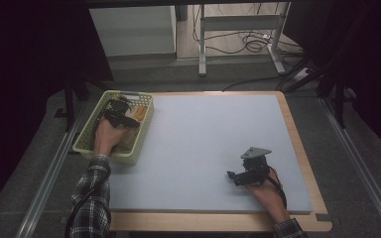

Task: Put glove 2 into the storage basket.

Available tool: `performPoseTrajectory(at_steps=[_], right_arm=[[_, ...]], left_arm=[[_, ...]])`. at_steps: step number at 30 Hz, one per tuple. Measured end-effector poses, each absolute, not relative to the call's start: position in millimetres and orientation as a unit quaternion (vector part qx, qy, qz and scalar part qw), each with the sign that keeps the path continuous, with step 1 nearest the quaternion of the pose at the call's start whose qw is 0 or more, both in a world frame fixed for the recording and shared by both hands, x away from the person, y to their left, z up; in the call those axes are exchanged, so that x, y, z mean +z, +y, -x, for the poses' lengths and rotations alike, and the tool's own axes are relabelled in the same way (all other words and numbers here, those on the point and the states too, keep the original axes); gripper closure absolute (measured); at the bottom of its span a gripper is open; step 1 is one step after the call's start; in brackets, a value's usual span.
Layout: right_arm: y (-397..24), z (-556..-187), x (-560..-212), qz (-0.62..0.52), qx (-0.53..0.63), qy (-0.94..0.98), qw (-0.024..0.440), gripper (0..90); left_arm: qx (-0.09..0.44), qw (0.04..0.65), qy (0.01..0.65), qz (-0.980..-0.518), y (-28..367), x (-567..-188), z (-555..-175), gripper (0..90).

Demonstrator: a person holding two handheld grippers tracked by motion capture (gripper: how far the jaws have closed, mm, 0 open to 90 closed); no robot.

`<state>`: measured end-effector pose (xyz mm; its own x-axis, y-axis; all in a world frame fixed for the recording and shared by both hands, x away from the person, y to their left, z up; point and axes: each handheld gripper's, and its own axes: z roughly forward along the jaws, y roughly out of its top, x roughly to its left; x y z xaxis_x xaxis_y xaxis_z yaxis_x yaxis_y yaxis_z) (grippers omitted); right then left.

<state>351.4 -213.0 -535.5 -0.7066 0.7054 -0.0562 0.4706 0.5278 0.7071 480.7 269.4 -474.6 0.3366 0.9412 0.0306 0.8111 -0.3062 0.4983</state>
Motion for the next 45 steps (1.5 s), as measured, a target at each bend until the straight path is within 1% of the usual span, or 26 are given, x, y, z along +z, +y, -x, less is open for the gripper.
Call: performPoseTrajectory(at_steps=[2,4,7,8,11,13,15,20,24,27,29,33,39,45], right_arm=[[-213,-351,-536,-0.343,0.344,0.857,0.171,4.3],[-213,-351,-536,-0.343,0.344,0.857,0.171,4.3],[-213,-351,-536,-0.344,0.344,0.857,0.171,4.3],[-213,-351,-536,-0.344,0.344,0.857,0.171,4.3],[-213,-351,-536,-0.344,0.344,0.857,0.171,4.3],[-213,-351,-536,-0.343,0.344,0.857,0.171,4.3],[-213,-351,-536,-0.344,0.344,0.857,0.171,4.3],[-213,-351,-536,-0.344,0.344,0.857,0.171,4.3],[-213,-351,-536,-0.344,0.344,0.857,0.171,4.3],[-213,-351,-536,-0.344,0.344,0.857,0.171,4.3],[-213,-351,-536,-0.343,0.344,0.857,0.172,4.3],[-213,-351,-536,-0.343,0.344,0.857,0.172,4.3],[-213,-351,-536,-0.343,0.344,0.857,0.171,4.3],[-213,-351,-536,-0.344,0.344,0.857,0.171,4.3]], left_arm=[[0.166,0.217,0.552,-0.788,272,-467,-476,11.4],[0.165,0.232,0.550,-0.785,275,-461,-472,14.4],[0.161,0.233,0.550,-0.786,279,-461,-467,29.8],[0.166,0.226,0.551,-0.786,280,-463,-466,37.4],[0.186,0.215,0.564,-0.775,287,-468,-464,53.5],[0.197,0.209,0.581,-0.761,293,-471,-464,59.0],[0.194,0.199,0.592,-0.756,299,-476,-465,62.3],[0.172,0.189,0.589,-0.767,299,-490,-469,69.4],[0.139,0.175,0.576,-0.786,289,-500,-475,71.6],[0.142,0.163,0.566,-0.795,281,-503,-477,74.3],[0.142,0.161,0.568,-0.795,281,-502,-478,74.0],[0.145,0.168,0.575,-0.787,285,-498,-477,69.6],[0.166,0.179,0.582,-0.776,291,-490,-473,56.0],[0.181,0.193,0.583,-0.768,296,-479,-468,47.4]])
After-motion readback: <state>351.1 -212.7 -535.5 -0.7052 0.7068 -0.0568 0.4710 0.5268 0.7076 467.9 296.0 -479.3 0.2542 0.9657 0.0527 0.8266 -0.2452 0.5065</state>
